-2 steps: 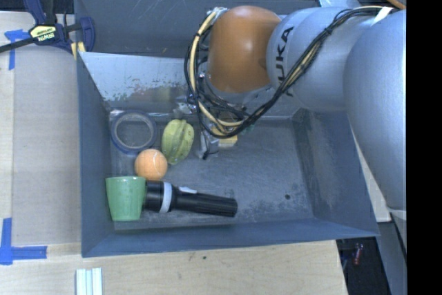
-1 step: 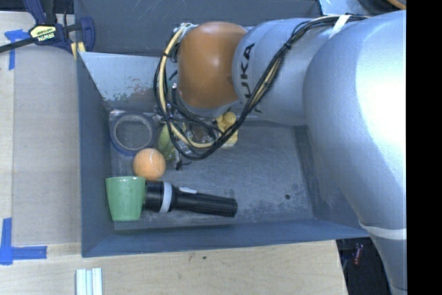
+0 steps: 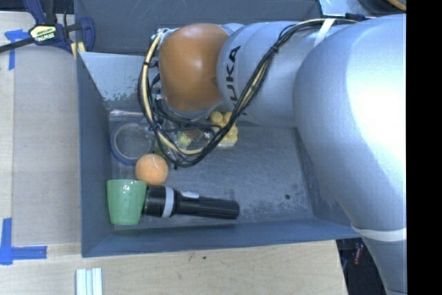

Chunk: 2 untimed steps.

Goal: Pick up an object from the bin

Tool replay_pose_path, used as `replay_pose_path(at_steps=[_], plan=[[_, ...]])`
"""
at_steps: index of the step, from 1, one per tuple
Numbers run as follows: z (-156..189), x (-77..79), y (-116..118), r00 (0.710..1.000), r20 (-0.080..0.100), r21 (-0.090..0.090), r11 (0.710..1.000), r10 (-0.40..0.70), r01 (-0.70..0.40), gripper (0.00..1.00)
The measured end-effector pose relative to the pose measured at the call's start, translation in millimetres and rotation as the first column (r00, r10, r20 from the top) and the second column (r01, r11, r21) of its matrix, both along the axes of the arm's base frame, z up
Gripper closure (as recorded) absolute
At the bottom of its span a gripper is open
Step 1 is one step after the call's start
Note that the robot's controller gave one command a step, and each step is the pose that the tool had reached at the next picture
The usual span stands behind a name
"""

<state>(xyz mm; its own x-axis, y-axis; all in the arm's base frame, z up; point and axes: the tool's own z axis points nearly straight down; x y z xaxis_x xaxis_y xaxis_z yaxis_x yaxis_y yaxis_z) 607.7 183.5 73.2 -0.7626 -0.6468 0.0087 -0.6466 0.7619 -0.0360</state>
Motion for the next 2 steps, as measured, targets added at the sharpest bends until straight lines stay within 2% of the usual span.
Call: replay_pose_path(at_steps=[1, 2], plan=[[-0.2, -0.5, 0.5, 1.0, -0.002, 0.001, 1.0, 0.0, 0.0, 1.0], [2.7, -3.2, -10.1, 1.0, -0.007, 0.023, 1.0, 0.008, -0.007, 1.0]])
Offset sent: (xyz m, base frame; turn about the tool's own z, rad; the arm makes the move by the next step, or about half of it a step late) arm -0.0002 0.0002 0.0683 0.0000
